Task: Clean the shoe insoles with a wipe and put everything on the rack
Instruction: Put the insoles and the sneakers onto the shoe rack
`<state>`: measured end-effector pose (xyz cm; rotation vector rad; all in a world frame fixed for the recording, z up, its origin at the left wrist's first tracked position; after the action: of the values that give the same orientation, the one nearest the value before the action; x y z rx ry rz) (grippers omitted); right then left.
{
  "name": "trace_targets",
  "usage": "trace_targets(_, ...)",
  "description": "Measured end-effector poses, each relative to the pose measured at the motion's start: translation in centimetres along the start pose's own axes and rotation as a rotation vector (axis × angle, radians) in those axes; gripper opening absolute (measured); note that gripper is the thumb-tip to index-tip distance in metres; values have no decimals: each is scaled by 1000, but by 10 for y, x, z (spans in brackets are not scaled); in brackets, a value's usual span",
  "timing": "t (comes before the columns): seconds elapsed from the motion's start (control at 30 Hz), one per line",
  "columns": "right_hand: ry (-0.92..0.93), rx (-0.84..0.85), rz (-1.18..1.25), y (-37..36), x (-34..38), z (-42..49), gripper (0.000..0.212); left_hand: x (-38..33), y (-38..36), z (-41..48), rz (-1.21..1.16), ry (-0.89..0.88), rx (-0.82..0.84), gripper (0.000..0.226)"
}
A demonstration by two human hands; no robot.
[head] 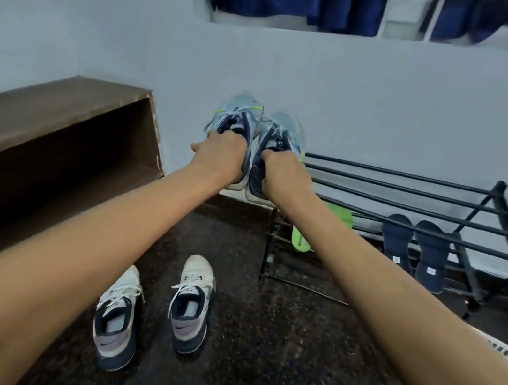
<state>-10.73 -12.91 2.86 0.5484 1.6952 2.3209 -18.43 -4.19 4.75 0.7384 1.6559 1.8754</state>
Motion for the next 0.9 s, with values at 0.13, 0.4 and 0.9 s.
trace_targets(0.13,-78,-11,-19,29,-39,2,30,-41,17,16,-54,-98,-54,28)
trace_targets(0.4,-181,18,-49,46,-123,15,29,-116,18,56,-91,-298,-107,26)
trace_targets(0.9,-274,41,-29,-32,-221,38,27,-176,-73,117,-73,-388,-48,30)
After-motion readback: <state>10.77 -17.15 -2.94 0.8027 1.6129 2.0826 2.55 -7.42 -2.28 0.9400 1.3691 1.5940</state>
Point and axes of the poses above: each hand's wrist, its own z-axis towards the middle knuckle, its own y-axis out of the back of the hand, x = y × z, the point moved 1 cm from there along z, towards the middle knuckle, and after that the axes turned 6 degrees about x, right-handed, at the moved point
